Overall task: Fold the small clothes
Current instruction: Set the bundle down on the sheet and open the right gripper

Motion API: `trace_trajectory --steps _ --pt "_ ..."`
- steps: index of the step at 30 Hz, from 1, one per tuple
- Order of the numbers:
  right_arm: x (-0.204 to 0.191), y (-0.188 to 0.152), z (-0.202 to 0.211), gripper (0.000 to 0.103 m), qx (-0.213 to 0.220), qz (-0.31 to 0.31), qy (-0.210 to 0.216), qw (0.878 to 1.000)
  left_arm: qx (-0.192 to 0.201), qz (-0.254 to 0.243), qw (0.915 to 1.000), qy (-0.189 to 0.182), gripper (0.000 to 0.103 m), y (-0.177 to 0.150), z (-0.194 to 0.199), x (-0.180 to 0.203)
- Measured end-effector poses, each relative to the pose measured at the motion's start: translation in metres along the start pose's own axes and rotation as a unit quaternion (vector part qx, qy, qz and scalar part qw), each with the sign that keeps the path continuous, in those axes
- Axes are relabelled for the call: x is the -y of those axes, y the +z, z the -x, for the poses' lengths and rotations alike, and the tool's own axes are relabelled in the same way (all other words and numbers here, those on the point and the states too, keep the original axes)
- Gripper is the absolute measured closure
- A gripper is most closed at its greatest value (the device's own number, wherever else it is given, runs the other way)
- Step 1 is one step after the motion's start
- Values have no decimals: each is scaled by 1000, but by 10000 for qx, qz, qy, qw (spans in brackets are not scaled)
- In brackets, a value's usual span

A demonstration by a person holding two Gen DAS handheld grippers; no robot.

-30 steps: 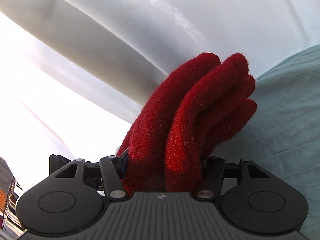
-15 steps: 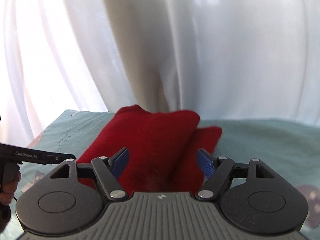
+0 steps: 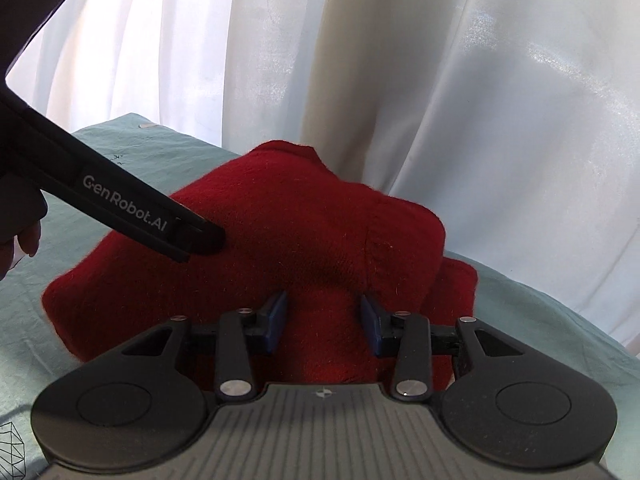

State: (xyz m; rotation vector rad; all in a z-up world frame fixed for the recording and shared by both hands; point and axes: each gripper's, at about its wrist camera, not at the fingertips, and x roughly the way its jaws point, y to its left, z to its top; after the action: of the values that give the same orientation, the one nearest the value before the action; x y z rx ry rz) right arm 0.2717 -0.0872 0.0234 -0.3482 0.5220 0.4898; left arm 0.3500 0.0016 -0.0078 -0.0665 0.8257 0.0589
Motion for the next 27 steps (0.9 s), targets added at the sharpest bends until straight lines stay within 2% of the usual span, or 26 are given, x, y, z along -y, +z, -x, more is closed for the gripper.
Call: trace_trajectory --steps 5,6,8,9,10,12,15,16,18,20,24,25,27 --pt "-3 -12 -3 61 144 -115 -51 9998 146 -75 9996 217 1 -5 5 8" --pt "-5 -12 -1 57 142 -151 -92 9997 169 -109 9994 269 1 -5 9 9" --pt "-7 -12 11 42 75 -305 -164 9994 231 -211 9991 285 1 -11 21 8" --pt "-7 -13 16 26 -52 -406 -180 9990 222 -234 9991 291 1 -14 24 6" --pt "-7 -17 19 20 -226 -518 -162 9983 193 -235 9991 282 1 -18 30 5" --pt "-7 -28 31 20 -438 -807 -178 9956 38 -324 9993 203 1 -29 42 6" --pt "-14 -44 60 4 -703 -1239 -258 9895 -131 -438 9988 147 1 -51 61 7" --pt "-16 -50 70 4 -764 -1400 -233 9869 -134 -452 9988 105 1 -59 69 6" --pt "-22 -62 85 4 -1004 -1697 -197 9802 -184 -389 9990 75 1 -76 87 2" --pt "-28 -72 97 4 -1284 -1948 -347 9718 -278 -340 9990 -1 0 -94 101 -2" --pt "-44 -85 105 4 -2084 -2189 -277 9528 -628 -370 9973 44 0 -123 120 -7" --pt "-48 -85 103 4 -2400 -2203 -274 9450 -694 -402 9968 24 0 -128 124 -7" --pt "-56 -85 90 4 -3329 -2166 -201 9175 -769 -465 9960 -13 0 -132 132 -7"
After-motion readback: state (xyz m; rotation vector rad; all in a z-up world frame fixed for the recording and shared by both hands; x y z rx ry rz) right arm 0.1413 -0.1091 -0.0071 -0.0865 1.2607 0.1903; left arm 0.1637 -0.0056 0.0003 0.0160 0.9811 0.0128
